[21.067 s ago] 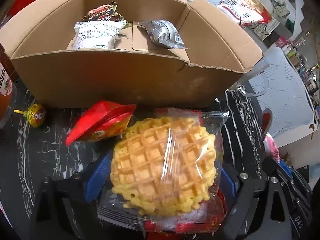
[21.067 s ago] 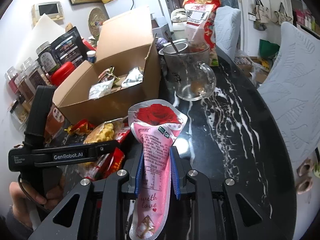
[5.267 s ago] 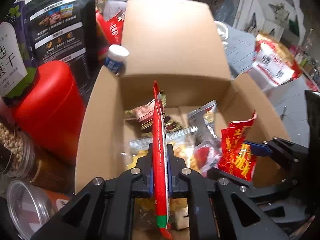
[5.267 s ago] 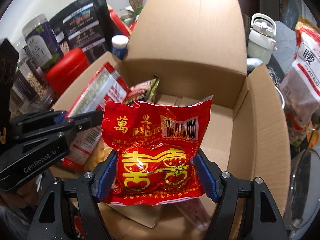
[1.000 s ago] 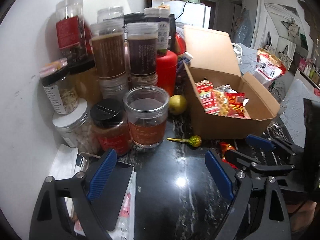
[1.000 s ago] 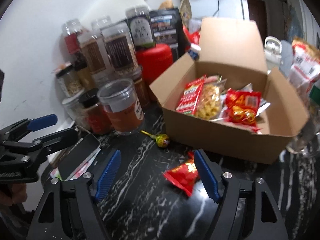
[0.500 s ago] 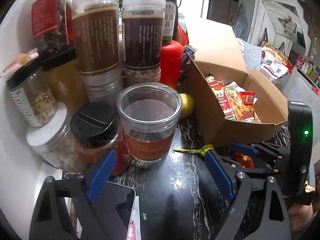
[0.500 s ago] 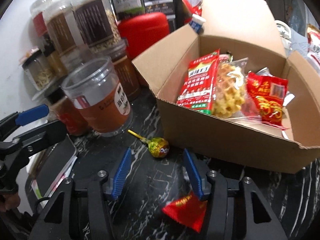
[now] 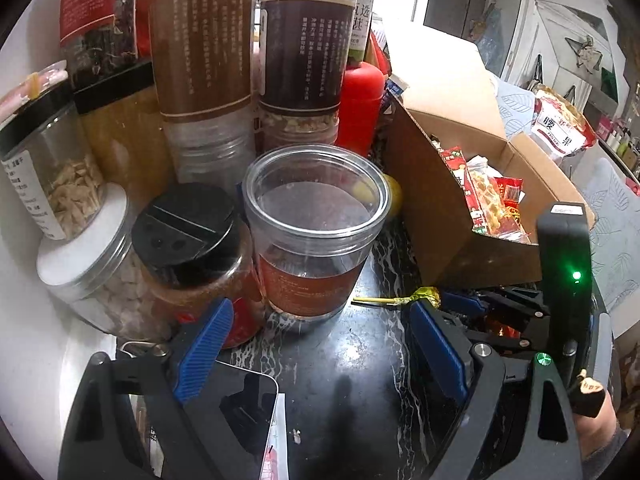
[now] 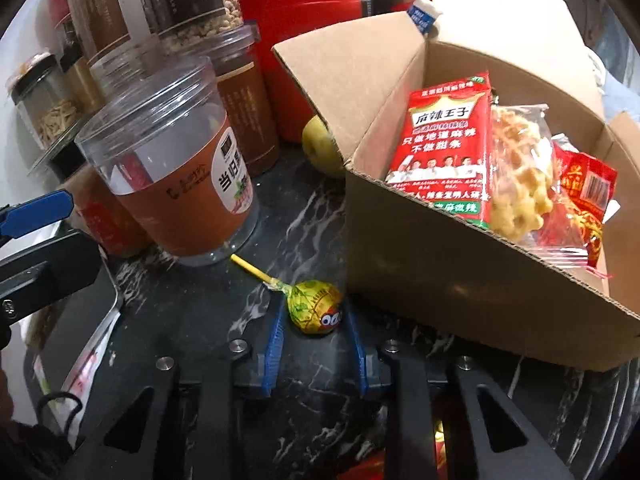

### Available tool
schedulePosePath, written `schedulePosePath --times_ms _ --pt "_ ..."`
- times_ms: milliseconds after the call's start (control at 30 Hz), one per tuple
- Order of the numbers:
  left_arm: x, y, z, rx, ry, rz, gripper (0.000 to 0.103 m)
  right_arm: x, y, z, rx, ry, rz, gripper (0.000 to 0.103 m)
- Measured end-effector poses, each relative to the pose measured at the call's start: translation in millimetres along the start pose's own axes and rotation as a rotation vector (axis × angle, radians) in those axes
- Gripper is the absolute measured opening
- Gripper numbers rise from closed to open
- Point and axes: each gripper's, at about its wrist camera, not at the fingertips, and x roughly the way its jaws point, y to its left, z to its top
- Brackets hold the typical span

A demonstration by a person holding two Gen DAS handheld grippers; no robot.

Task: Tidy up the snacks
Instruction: 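Grasp the green lollipop by its head with the right gripper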

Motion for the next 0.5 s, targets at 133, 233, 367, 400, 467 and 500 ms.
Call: schedulePosePath --times_ms 133,233,367,400,467,500 --pt "-3.2 -0.2 -0.8 -0.009 0.0 -0.003 0.091 -12.9 -1.9 -5.0 0.0 -0.02 0.019 0.028" --pt "-7.2 -3.4 -1.8 -0.013 -0.005 -0.012 0.091 -28.4 -2.9 -10.4 0.001 -0.039 0.032 0.028" --pt "-11.4 -11.6 -5.8 -0.012 -0.011 -0.015 0.091 -50.2 -3.1 -21.9 0.001 -0.065 0.03 0.028" --pt "-11.9 -14.8 -6.9 -0.008 -0.009 -0.017 0.091 -55.5 -4.8 -25.4 0.004 -0.069 0.029 0.028" --pt "-12.8 -22.6 -9.2 0.003 -0.003 -0.023 0.091 -64.9 -9.1 -32.1 0.014 -0.074 0.022 0.028" --pt "-13.3 -25.9 -10.0 0.004 -0.002 -0.03 0.091 -71.0 -12.9 -36.5 0.022 -0.08 0.018 0.028"
